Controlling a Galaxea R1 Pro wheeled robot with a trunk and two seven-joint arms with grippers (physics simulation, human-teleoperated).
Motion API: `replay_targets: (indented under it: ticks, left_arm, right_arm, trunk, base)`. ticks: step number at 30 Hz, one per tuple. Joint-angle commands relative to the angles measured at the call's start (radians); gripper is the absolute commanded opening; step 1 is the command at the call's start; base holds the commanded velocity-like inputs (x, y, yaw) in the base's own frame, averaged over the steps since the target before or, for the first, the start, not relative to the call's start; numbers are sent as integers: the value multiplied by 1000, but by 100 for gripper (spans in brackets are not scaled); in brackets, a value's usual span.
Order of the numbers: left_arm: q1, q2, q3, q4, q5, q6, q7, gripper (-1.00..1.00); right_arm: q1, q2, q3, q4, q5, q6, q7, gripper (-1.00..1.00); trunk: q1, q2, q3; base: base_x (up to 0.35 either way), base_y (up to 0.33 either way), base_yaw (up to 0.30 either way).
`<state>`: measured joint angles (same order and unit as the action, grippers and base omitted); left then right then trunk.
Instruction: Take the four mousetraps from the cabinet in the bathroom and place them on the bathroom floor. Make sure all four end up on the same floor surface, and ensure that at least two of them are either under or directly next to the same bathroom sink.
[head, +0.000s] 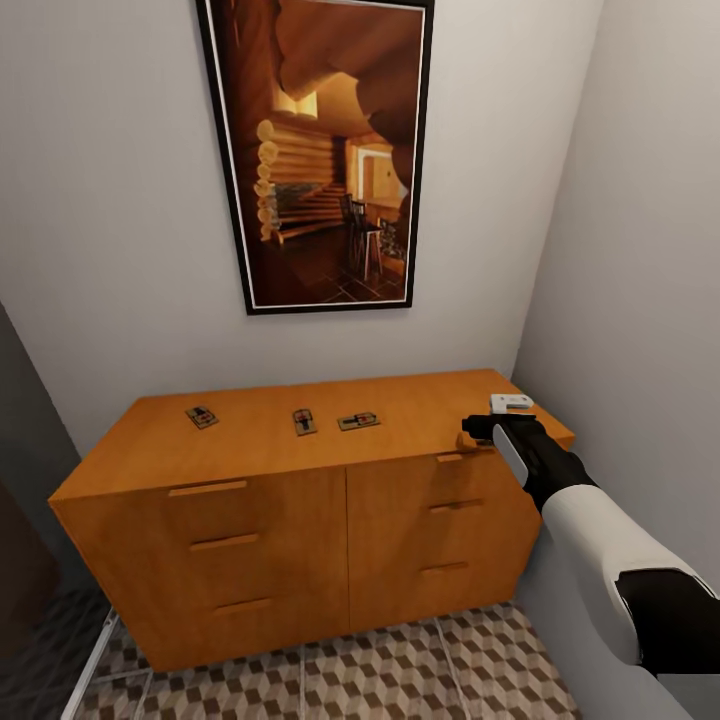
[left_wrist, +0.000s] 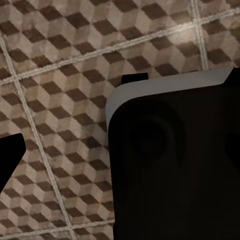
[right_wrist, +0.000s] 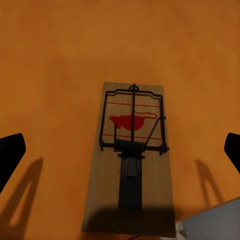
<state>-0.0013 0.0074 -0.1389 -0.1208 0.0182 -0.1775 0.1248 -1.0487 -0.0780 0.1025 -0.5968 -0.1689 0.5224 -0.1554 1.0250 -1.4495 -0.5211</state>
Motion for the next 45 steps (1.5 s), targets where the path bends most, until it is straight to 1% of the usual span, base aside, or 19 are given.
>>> replay_targets:
  ticks: [1,45]
  left_arm:
    - [0,0,-8,0,2,-2,6,100]
    - [0,0,-8,0,2,-2,6,100]
  right_arm:
    - [-1,-2,8,-1,-11,4,-9,100]
    - [-1,-2,8,-1,-11,5,-8,100]
  trunk:
    - [0,-1,-2]
    - [0,-1,-54]
  base:
    - [0,0,0]
    - [0,0,0]
